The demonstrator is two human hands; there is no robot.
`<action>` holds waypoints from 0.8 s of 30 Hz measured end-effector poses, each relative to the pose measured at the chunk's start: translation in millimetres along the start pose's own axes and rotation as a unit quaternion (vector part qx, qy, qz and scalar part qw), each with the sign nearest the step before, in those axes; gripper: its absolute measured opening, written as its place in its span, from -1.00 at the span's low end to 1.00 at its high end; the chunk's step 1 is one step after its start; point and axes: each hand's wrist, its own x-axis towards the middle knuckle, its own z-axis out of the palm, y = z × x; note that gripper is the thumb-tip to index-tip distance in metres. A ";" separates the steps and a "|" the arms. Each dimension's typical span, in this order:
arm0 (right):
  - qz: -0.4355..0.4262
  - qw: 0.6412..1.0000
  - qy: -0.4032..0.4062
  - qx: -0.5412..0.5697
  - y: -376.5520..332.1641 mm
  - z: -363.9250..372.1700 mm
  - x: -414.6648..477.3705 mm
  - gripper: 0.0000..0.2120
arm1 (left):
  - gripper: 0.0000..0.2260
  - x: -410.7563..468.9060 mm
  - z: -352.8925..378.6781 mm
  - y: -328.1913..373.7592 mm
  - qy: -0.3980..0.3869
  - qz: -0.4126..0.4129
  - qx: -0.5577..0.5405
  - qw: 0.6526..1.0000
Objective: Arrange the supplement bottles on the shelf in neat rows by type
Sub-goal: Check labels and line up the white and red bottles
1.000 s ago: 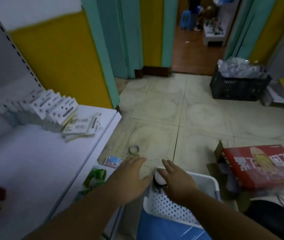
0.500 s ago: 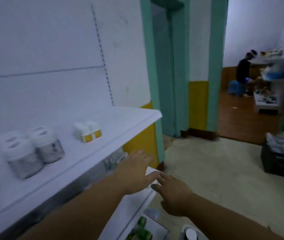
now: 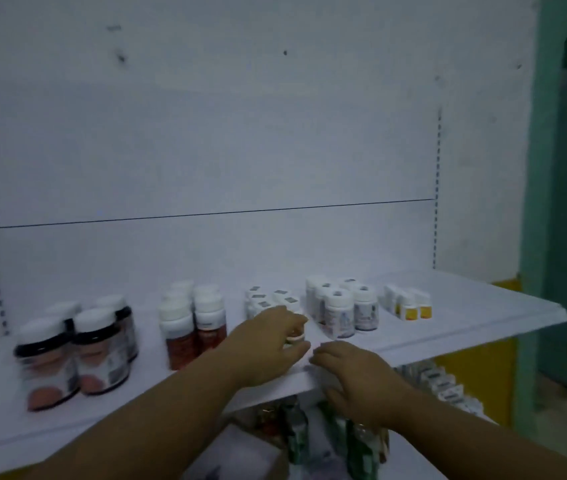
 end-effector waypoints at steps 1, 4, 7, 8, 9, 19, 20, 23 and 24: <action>0.000 1.000 0.026 0.012 -8.5 3.0 12.8 -0.54 | -0.68 -11.4 -5.3 -11.1 0.015 -0.010 -0.012 1.000; 0.008 0.992 0.106 0.074 -33.8 15.0 51.9 -0.62 | -0.64 -43.8 -10.7 -38.7 0.047 -0.052 -0.038 0.997; -0.001 0.983 0.154 0.098 -62.2 23.7 88.7 -0.64 | -0.63 -68.0 -10.6 -63.4 0.064 -0.087 -0.053 0.993; 0.004 0.982 0.161 0.099 -71.8 24.1 99.4 -0.60 | -0.67 -73.5 -12.4 -70.5 0.076 -0.089 -0.057 0.991; 0.013 0.981 0.160 0.105 -80.0 24.4 109.9 -0.56 | -0.71 -78.2 -14.1 -77.0 0.088 -0.091 -0.062 0.990; 0.159 0.925 0.192 0.286 -120.0 33.5 160.7 -0.82 | -0.75 -102.2 -18.2 -99.6 0.172 -0.123 -0.150 0.966; 0.176 0.905 0.216 0.323 -121.0 34.4 157.7 -0.86 | -0.79 -104.0 -16.2 -97.8 0.216 -0.146 -0.143 0.955; 0.228 0.825 0.302 0.420 -126.0 32.6 138.0 -0.87 | -0.89 -112.1 -12.5 -84.7 0.348 -0.187 -0.199 0.897; 0.240 0.790 0.328 0.459 -129.4 29.6 129.5 -0.88 | -0.88 -116.0 -12.7 -78.5 0.372 -0.198 -0.234 0.876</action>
